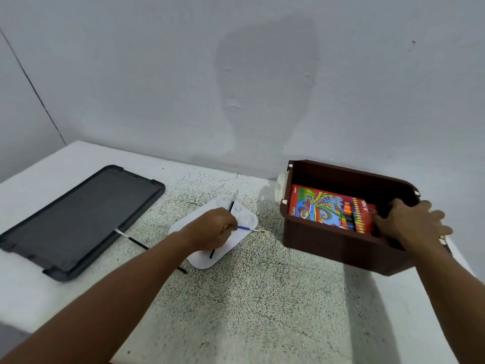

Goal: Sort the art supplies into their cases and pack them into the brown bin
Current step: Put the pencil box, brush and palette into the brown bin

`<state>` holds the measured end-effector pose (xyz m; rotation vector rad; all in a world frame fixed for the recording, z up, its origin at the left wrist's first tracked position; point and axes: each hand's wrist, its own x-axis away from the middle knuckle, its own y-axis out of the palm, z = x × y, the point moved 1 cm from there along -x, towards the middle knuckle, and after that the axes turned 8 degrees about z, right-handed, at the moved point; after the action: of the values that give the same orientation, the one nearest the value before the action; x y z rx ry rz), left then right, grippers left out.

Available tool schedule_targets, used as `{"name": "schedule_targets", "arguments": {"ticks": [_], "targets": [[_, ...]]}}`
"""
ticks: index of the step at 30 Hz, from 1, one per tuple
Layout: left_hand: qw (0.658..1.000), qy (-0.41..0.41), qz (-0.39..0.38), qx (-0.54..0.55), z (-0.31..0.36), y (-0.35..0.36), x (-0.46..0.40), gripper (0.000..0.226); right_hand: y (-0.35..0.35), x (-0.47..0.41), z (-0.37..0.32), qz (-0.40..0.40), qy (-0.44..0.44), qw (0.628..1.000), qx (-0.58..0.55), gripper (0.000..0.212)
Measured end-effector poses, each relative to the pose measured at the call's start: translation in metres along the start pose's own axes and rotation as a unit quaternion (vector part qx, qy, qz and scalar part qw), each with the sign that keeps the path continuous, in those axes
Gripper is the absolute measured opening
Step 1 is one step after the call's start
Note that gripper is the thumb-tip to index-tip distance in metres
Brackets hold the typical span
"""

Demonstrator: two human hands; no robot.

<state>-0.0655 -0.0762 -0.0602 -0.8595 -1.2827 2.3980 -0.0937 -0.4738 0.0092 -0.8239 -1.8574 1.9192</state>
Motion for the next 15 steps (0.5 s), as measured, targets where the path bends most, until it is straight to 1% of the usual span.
{"name": "schedule_targets", "arguments": {"ticks": [3, 5, 7, 8, 9, 11, 12, 15], "targets": [[0.999, -0.033, 0.01, 0.005, -0.002, 0.007, -0.004, 0.023, 0.002, 0.003, -0.005, 0.007, -0.014, 1.0, 0.013, 0.054], [0.998, -0.044, 0.031, -0.021, -0.006, 0.013, -0.005, 0.029, 0.003, 0.004, -0.007, 0.016, -0.021, 1.0, 0.016, 0.052], [0.994, -0.084, 0.039, -0.065, -0.01, 0.018, -0.006, 0.04, 0.004, 0.004, -0.008, 0.017, -0.025, 0.999, 0.021, 0.05], [0.99, -0.109, 0.032, -0.083, -0.011, 0.019, -0.007, 0.043, 0.004, 0.004, -0.008, 0.016, -0.025, 0.999, 0.022, 0.049], [0.986, -0.131, 0.015, -0.103, -0.012, 0.019, -0.01, 0.042, 0.003, 0.004, -0.009, 0.015, -0.026, 0.999, 0.024, 0.049], [0.978, -0.159, -0.027, -0.129, -0.01, 0.019, -0.015, 0.031, 0.002, 0.004, -0.009, 0.017, -0.025, 0.999, 0.025, 0.048], [0.976, -0.161, -0.034, -0.139, -0.01, 0.019, -0.017, 0.03, 0.002, 0.005, -0.01, 0.019, -0.026, 0.999, 0.027, 0.048], [0.975, -0.162, -0.048, -0.147, -0.012, 0.019, -0.021, 0.037, 0.001, 0.006, -0.01, 0.021, -0.028, 0.999, 0.025, 0.047]]}}
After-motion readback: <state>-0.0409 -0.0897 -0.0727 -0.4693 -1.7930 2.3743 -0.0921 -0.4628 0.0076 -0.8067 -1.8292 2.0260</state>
